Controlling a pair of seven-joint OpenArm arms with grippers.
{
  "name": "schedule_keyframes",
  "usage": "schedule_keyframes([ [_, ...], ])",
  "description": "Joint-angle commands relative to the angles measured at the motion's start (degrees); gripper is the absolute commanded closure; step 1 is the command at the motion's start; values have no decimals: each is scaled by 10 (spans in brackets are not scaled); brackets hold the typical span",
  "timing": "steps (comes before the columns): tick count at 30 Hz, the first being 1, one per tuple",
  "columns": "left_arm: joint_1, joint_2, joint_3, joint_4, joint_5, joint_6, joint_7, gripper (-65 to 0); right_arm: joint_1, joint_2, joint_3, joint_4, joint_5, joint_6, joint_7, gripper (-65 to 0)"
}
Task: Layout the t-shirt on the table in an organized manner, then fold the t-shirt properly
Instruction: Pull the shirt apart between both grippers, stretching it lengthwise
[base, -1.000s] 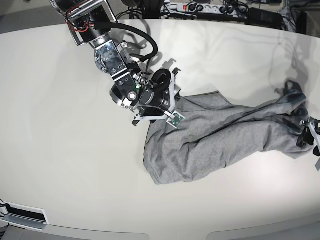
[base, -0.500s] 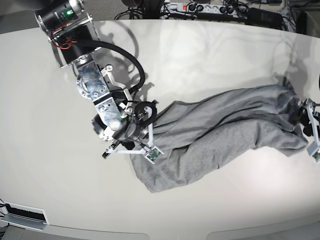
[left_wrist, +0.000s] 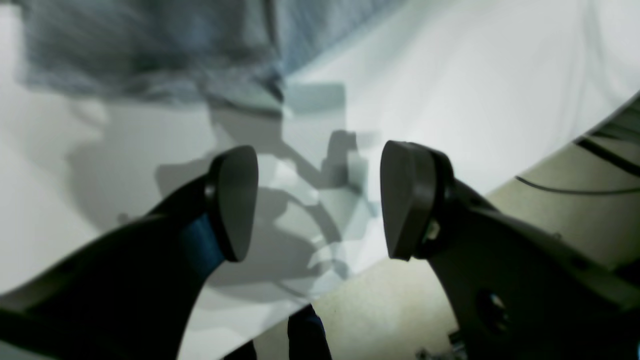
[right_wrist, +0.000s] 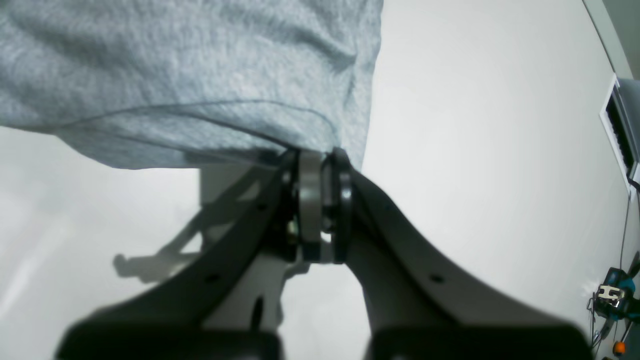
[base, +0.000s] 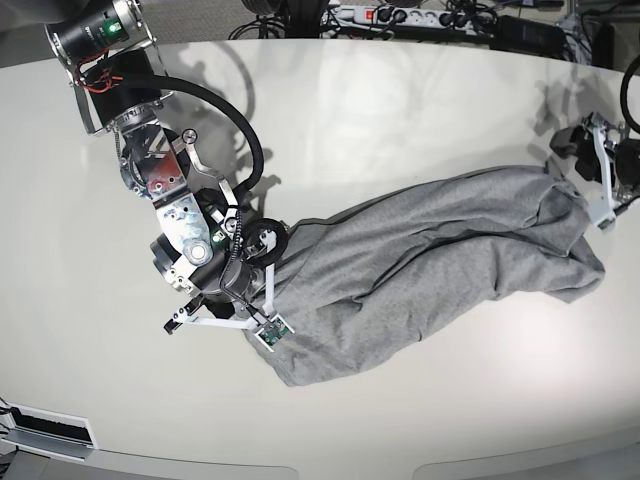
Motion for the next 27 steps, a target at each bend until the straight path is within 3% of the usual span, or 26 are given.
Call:
schedule_keyframes([
  [1, -3, -16, -7, 7, 9, -3, -17, -392, 14, 0, 3, 11, -4, -2, 5, 0],
  [8, 7, -16, 17, 6, 304, -3, -295, -392, 9, 0, 3, 11, -3, 11, 7, 0],
  [13, 1, -16, 103, -7, 506, -3, -479, -392, -3, 1, 3, 11, -4, 9, 7, 0],
  [14, -4, -16, 124, -12, 541, -2, -490, -392, -4, 1, 3, 11, -4, 9, 6, 0],
  [16, -21, -16, 163, -24, 576, 42, -492, -392, -5, 0, 3, 11, -4, 9, 6, 0],
  [24, -108, -14, 241, -128, 625, 113, -493, -387, -5, 0, 3, 11, -3, 9, 7, 0],
  [25, -119, -12, 241, -139, 619, 125, -490, -359, -5, 0, 3, 11, -3, 9, 7, 0],
  [27, -137, -10, 241, -153, 605, 131, -470, -211, -5, 0, 3, 11, -3, 9, 7, 0],
])
